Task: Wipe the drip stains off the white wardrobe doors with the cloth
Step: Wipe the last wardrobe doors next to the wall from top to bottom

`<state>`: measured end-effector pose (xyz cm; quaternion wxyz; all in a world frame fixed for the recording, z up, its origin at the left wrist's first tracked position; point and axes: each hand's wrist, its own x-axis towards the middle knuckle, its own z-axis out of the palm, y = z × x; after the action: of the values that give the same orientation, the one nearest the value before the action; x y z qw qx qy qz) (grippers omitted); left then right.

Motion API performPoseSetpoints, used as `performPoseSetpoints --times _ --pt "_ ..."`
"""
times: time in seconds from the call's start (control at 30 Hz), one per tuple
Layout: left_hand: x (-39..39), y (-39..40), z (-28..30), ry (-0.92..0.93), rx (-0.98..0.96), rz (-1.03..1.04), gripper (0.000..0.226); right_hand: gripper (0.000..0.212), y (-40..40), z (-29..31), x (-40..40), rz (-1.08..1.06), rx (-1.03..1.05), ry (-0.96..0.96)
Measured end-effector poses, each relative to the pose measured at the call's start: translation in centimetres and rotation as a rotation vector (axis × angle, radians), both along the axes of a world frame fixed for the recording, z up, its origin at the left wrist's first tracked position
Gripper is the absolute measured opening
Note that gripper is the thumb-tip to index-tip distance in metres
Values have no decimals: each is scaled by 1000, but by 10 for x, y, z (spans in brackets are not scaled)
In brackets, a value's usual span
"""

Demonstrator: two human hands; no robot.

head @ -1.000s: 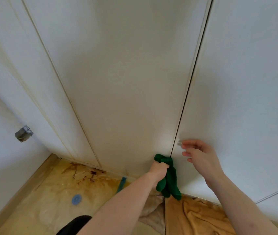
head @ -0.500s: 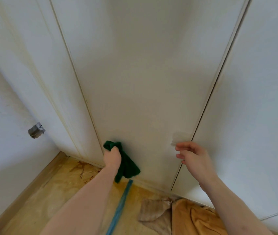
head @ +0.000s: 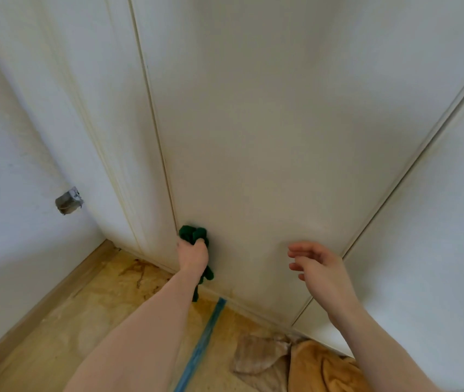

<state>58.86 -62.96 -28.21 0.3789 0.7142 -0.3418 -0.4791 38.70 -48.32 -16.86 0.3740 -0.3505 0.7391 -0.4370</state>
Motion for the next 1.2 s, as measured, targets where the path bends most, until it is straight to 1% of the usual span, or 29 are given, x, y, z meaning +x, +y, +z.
performPoseSetpoints --times 0.1,0.27,0.37,0.47,0.53,0.7,0.9,1.07,1.2 --pt "-13 3 -1 -37 33 -68 61 31 4 0 -4 1 2 8" --pt "-33 15 -2 -88 74 -130 55 30 15 5 -18 -24 11 12" --pt "-49 21 -6 -67 89 -128 55 31 25 8 -30 -34 14 16" --pt "-66 28 -16 -50 111 -159 62 30 35 10 -42 -47 16 14" --pt "-78 35 -21 -42 141 -203 62 30 40 11 -50 -59 22 16" --pt "-117 72 -3 -2 200 -337 49 30 55 12 -67 -95 9 7" --pt "-163 107 -2 154 270 -487 45 30 61 13 -77 -96 -16 2" --pt "-172 117 1 96 239 -707 43 30 59 13 -77 -87 -40 -25" --pt "-163 108 3 51 214 -766 46 30 56 14 -72 -83 -55 -47"
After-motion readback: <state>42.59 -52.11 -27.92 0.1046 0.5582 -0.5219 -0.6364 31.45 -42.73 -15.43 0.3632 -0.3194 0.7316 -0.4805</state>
